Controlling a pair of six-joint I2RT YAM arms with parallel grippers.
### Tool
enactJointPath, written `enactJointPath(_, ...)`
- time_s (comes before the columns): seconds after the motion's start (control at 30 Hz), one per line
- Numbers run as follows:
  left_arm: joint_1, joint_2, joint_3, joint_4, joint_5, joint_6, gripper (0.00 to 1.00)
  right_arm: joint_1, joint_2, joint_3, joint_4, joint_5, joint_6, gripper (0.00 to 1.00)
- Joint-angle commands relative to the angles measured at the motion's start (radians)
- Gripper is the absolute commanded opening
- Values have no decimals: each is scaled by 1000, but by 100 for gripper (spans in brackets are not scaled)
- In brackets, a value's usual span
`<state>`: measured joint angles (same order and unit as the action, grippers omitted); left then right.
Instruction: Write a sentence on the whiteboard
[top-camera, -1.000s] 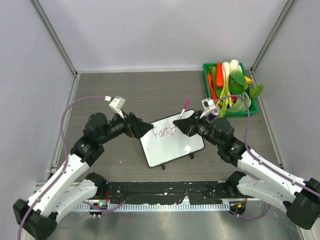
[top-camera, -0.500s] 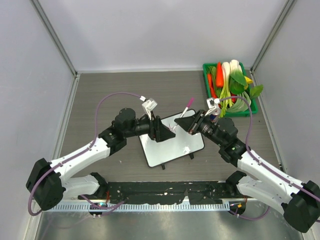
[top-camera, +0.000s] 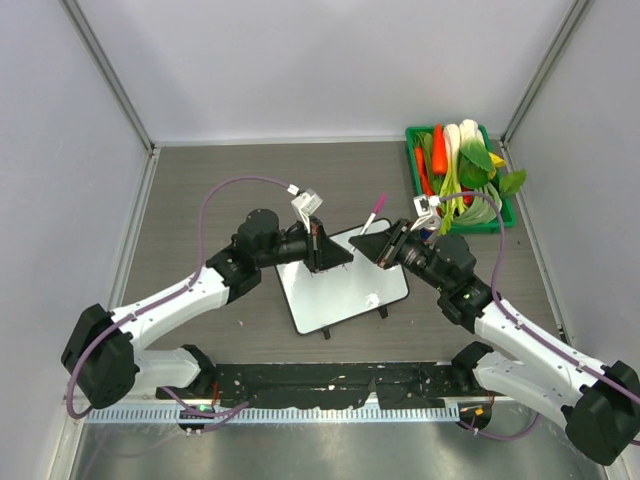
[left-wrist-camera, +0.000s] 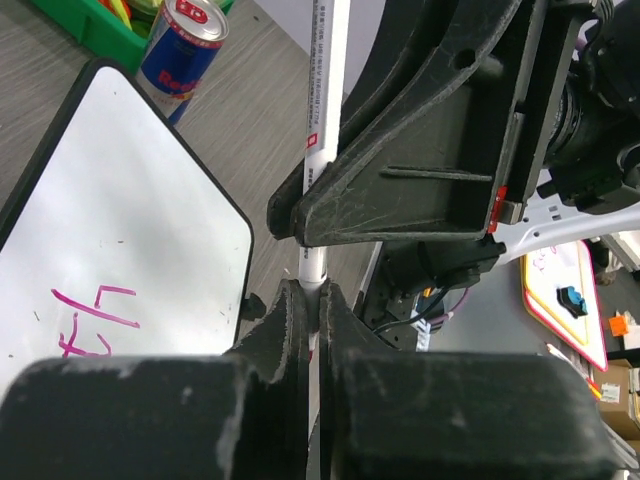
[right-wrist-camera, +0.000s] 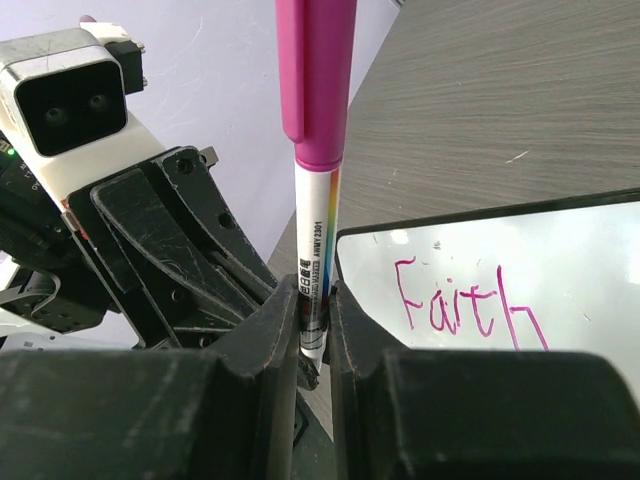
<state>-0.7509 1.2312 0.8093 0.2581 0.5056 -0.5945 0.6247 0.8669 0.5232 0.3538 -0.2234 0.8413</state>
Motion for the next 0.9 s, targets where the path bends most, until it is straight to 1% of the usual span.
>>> enactJointPath(0.0, -1, 1, 28, 21, -16, 12, 0, -6, -5, 29, 42, -24, 1, 2)
enactJointPath(0.03, -1, -9, 25, 14, -25, 10, 0, -11, -3, 34, 22, -27, -10, 1)
enactJointPath(0.1, 1, -35, 25, -17, -45, 21, 0, -19, -9, 54, -24, -34, -40, 7)
enactJointPath(0.17, -1, -67, 34, -68, -64, 44, 0, -31, -22, 75, -73, -45, -79, 27)
enactJointPath(0.2, 1, -79, 47, -97, -70, 56, 0, -36, -25, 93, -97, -54, -91, 44)
enactJointPath(0.23, -1, -90, 59, -132, -68, 71, 0, -49, -31, 112, -133, -82, -117, 47)
enactJointPath(0.27, 1, -98, 82, -179, -64, 88, 0, -57, -35, 123, -154, -102, -126, 53)
enactJointPath(0.3, 1, -102, 102, -219, -58, 104, 0, -78, -37, 136, -162, -150, -139, 57)
enactJointPath(0.33, 1, -107, 125, -253, -55, 114, 0, -100, -37, 147, -180, -174, -143, 58)
enactJointPath(0.37, 1, -113, 143, -302, -46, 124, 0, -109, -39, 158, -185, -224, -151, 62)
enactJointPath(0.4, 1, -117, 152, -315, -35, 133, 0, -131, -39, 167, -191, -256, -154, 67)
enactJointPath(0.47, 1, -127, 180, -373, -6, 154, 0, -157, -29, 182, -179, -358, -159, 68)
enactJointPath(0.5, 1, -130, 192, -397, 11, 162, 0, -161, -29, 190, -171, -431, -160, 71)
enactJointPath(0.53, -1, -128, 208, -422, 39, 173, 0, -171, -25, 192, -156, -456, -159, 76)
enactJointPath(0.57, 1, -127, 220, -443, 66, 183, 0, -174, -23, 192, -138, -520, -160, 89)
enactJointPath(0.63, 1, -113, 252, -491, 120, 211, 0, -174, -34, 187, -79, -594, -146, 96)
enactJointPath(0.7, 1, -104, 271, -516, 169, 226, 0, -174, -37, 192, -65, -616, -142, 98)
enactJointPath(0.77, 1, -96, 280, -517, 207, 231, 0, -174, -29, 192, -58, -639, -133, 96)
enactJointPath(0.8, 1, -90, 289, -520, 227, 234, 0, -174, -28, 183, -24, -654, -105, 90)
enactJointPath(0.83, 1, -87, 292, -522, 241, 236, 0, -175, -22, 176, 25, -665, -88, 86)
enactJointPath(0.87, -1, -81, 301, -528, 252, 240, 0, -175, -20, 167, 45, -678, -58, 77)
